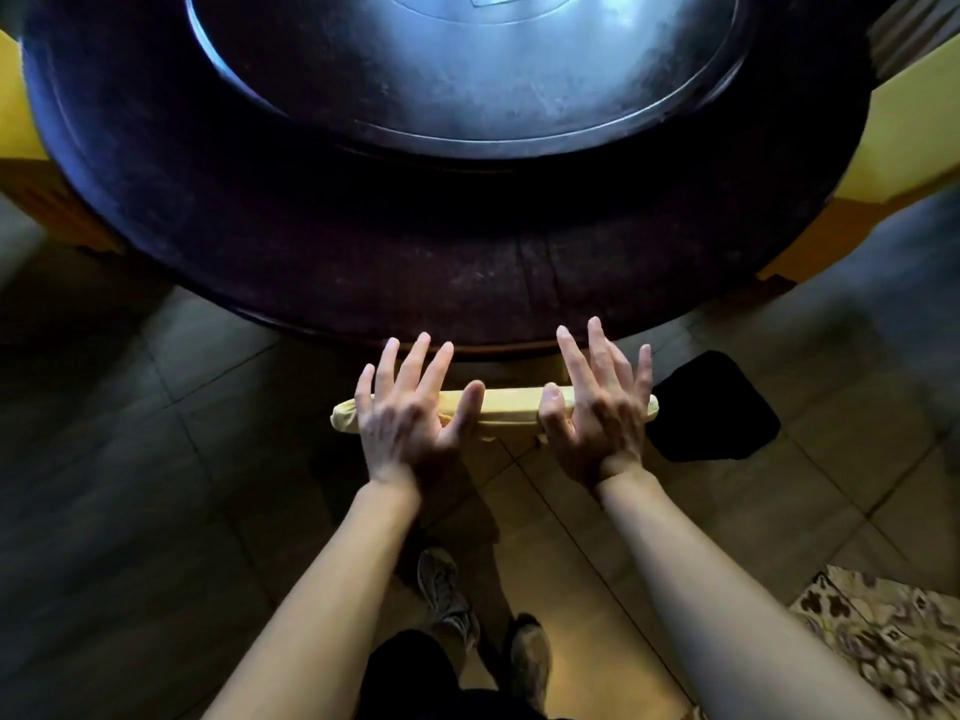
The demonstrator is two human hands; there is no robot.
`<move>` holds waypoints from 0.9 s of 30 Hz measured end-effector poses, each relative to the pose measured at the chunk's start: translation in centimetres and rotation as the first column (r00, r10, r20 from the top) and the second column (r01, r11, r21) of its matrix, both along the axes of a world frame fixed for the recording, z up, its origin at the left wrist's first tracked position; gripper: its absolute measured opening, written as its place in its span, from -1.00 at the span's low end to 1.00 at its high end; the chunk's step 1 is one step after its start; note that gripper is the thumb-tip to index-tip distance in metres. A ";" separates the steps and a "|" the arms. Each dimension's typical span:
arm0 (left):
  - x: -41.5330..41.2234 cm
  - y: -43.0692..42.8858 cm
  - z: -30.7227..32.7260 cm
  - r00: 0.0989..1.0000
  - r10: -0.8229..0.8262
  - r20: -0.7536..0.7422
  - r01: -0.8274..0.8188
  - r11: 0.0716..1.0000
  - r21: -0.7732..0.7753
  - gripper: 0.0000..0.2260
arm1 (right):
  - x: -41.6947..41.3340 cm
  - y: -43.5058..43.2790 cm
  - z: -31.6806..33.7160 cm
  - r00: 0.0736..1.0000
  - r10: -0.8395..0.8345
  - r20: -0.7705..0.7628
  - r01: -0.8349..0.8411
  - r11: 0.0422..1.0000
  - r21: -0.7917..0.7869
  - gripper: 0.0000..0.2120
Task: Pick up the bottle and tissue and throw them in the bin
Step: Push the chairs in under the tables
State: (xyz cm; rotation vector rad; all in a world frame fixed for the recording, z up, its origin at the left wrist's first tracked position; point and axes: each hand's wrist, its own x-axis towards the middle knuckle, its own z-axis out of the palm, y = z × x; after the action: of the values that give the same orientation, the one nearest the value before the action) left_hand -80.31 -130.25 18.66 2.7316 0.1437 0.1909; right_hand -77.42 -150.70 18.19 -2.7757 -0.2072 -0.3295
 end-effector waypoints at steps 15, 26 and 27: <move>-6.7 -24.0 8.1 0.866 -0.462 -0.193 0.489 0.862 0.130 -0.17 | -16.4 -25.1 7.7 0.887 -0.459 0.051 0.458 0.889 0.030 -0.42; -9.3 -47.3 11.0 0.643 -0.753 -0.140 0.765 0.623 0.162 -0.19 | -28.5 -47.6 12.5 0.584 -0.799 -0.141 0.795 0.599 -0.096 -0.23; -9.2 -49.2 11.1 0.623 -0.771 -0.130 0.781 0.606 0.153 -0.19 | -28.8 -48.9 12.6 0.561 -0.817 -0.138 0.811 0.575 -0.110 -0.22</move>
State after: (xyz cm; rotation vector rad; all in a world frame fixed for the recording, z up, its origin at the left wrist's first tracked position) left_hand -89.47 -179.43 29.79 2.6961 -1.1124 -0.1311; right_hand -106.24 -199.64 30.77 -2.7094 1.1866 -0.2796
